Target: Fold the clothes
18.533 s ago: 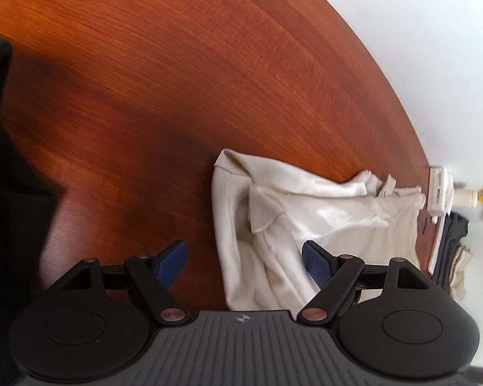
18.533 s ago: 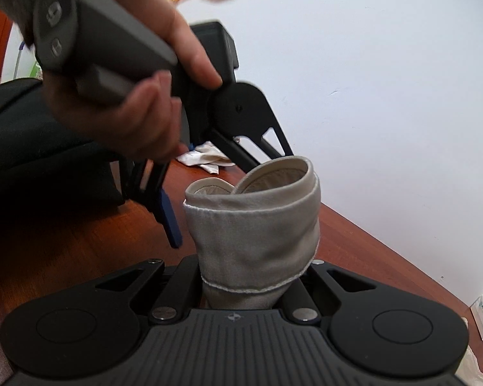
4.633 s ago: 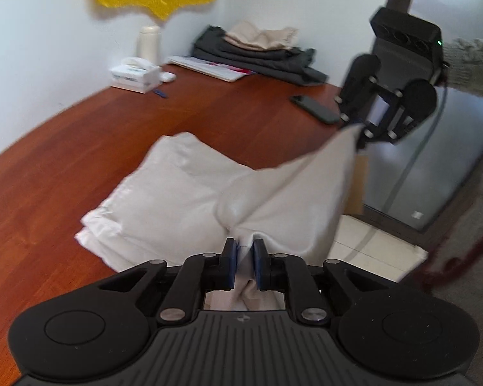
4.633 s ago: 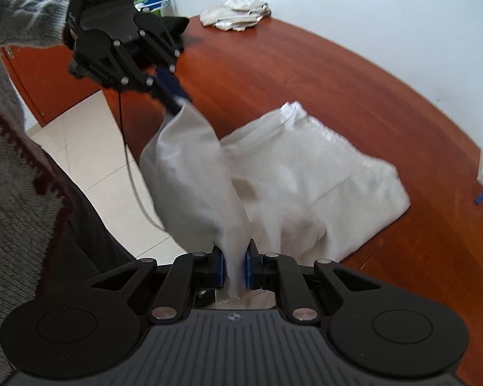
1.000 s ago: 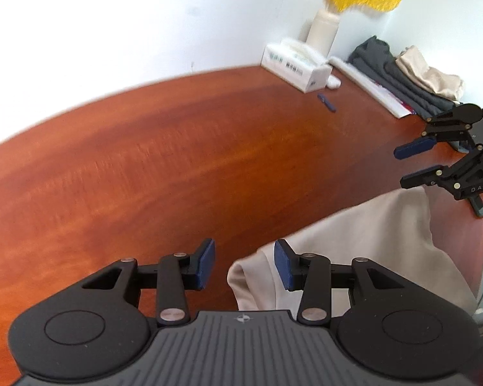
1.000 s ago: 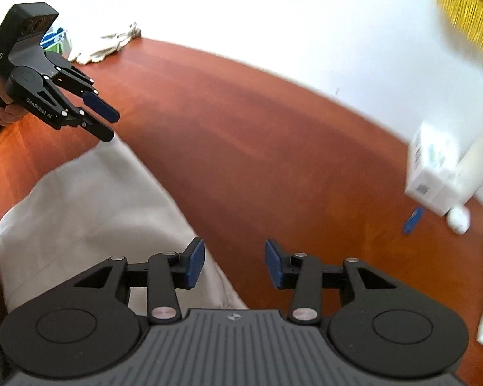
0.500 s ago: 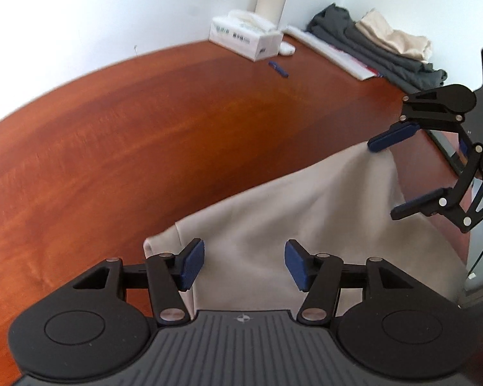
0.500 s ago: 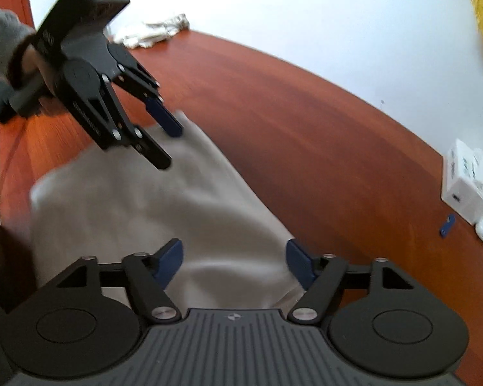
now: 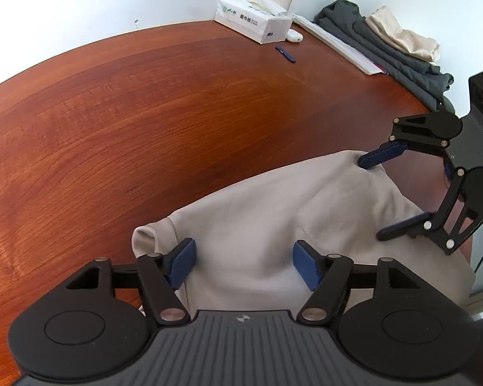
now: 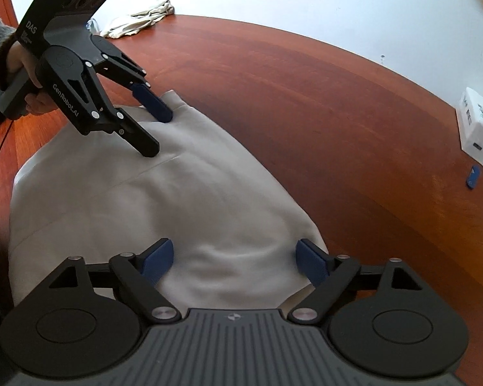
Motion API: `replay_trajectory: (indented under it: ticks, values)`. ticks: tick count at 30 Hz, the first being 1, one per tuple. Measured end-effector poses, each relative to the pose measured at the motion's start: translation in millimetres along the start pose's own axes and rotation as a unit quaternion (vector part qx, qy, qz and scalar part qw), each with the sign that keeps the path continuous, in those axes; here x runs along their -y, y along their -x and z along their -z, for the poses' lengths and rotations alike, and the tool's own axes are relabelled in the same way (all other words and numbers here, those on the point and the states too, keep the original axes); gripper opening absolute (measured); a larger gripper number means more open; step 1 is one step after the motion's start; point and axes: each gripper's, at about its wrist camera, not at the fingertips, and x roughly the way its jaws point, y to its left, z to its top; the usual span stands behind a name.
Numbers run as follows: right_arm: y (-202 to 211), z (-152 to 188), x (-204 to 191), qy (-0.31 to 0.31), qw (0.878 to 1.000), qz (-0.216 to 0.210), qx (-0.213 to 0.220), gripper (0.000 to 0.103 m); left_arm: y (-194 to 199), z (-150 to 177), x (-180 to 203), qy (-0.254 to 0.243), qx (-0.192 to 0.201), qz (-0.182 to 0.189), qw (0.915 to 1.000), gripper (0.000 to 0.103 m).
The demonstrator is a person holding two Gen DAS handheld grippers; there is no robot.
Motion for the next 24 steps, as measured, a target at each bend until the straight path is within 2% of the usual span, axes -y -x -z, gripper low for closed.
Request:
replay_trajectory:
  ticks: [7,13,17,20,24]
  values:
    - [19.6,-10.3,-8.3,-0.019,0.999,0.021,0.018,0.089,19.2,-2.8,7.9,0.018,0.026,-0.011,0.9994,0.082]
    - [49.3,-22.0,-17.6,-0.047,0.997,0.046,0.038,0.089,57.3,-0.5,19.2,0.028,0.054,-0.033,0.9976,0.088]
    - [78.9,-25.3,-28.8,-0.072,0.994,0.069,0.051,0.093,84.3,8.6,30.8,0.033,0.07,-0.05,0.9958,0.093]
    - [97.6,-27.9,-44.2,-0.098,0.989,0.094,0.066,0.102,99.3,17.9,41.4,0.041,0.076,-0.052,0.995,0.096]
    - [113.7,-27.6,-64.5,-0.115,0.983,0.117,0.081,0.102,122.2,35.2,60.4,0.046,0.096,-0.068,0.992,0.102]
